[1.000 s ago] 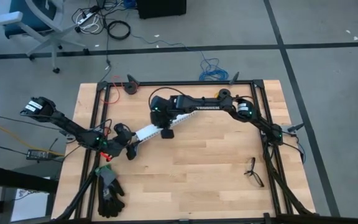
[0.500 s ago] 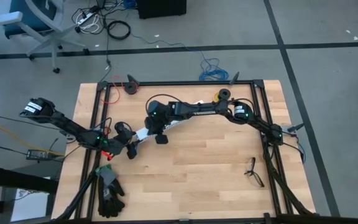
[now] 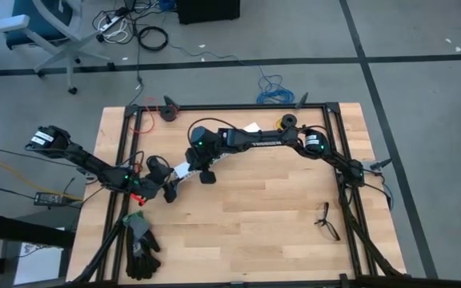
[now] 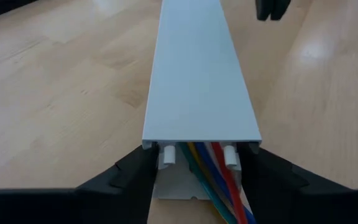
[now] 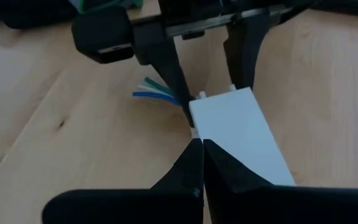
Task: Ziptie cables
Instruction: Close the white cable duct
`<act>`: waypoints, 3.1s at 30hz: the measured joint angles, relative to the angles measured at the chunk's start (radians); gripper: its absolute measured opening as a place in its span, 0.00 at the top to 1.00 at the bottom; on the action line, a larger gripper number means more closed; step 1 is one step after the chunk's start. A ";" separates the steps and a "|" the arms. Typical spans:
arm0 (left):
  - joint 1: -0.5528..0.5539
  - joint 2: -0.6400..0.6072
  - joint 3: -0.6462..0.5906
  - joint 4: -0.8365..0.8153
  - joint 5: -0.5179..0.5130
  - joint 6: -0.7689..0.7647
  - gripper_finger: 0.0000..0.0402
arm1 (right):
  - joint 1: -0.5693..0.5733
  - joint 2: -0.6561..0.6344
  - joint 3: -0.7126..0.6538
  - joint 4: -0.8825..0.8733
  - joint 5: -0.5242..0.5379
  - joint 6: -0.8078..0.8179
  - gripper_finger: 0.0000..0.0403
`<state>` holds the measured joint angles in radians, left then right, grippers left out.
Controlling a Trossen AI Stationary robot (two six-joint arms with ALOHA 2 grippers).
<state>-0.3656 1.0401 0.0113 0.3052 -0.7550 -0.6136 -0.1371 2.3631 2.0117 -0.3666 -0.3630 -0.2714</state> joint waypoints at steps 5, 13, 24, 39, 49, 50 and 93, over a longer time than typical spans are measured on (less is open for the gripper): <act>0.000 0.000 0.000 -0.009 0.002 0.000 0.37 | 0.000 0.000 0.000 -0.013 0.000 0.008 1.00; 0.000 0.000 0.000 -0.017 0.042 0.022 0.21 | -0.002 0.000 0.000 -0.018 0.019 0.024 1.00; -0.003 -0.001 0.001 -0.046 0.061 -0.024 0.26 | -0.037 0.004 0.001 -0.116 0.132 0.039 1.00; -0.002 0.000 0.001 -0.047 0.063 -0.019 0.41 | 0.023 0.074 -0.023 0.162 0.029 0.045 1.00; -0.002 -0.001 0.002 -0.075 0.058 -0.019 0.41 | 0.017 0.006 -0.023 0.111 0.155 0.039 1.00; -0.002 -0.001 0.002 -0.079 0.059 -0.019 0.41 | 0.012 -0.003 -0.023 0.075 0.174 0.042 1.00; -0.002 -0.001 0.011 -0.057 0.114 0.003 0.19 | -0.018 -0.094 -0.022 -0.013 0.188 0.004 1.00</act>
<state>-0.3672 1.0395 0.0225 0.2484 -0.6412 -0.6106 -0.1548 2.2688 1.9896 -0.3793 -0.1751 -0.2672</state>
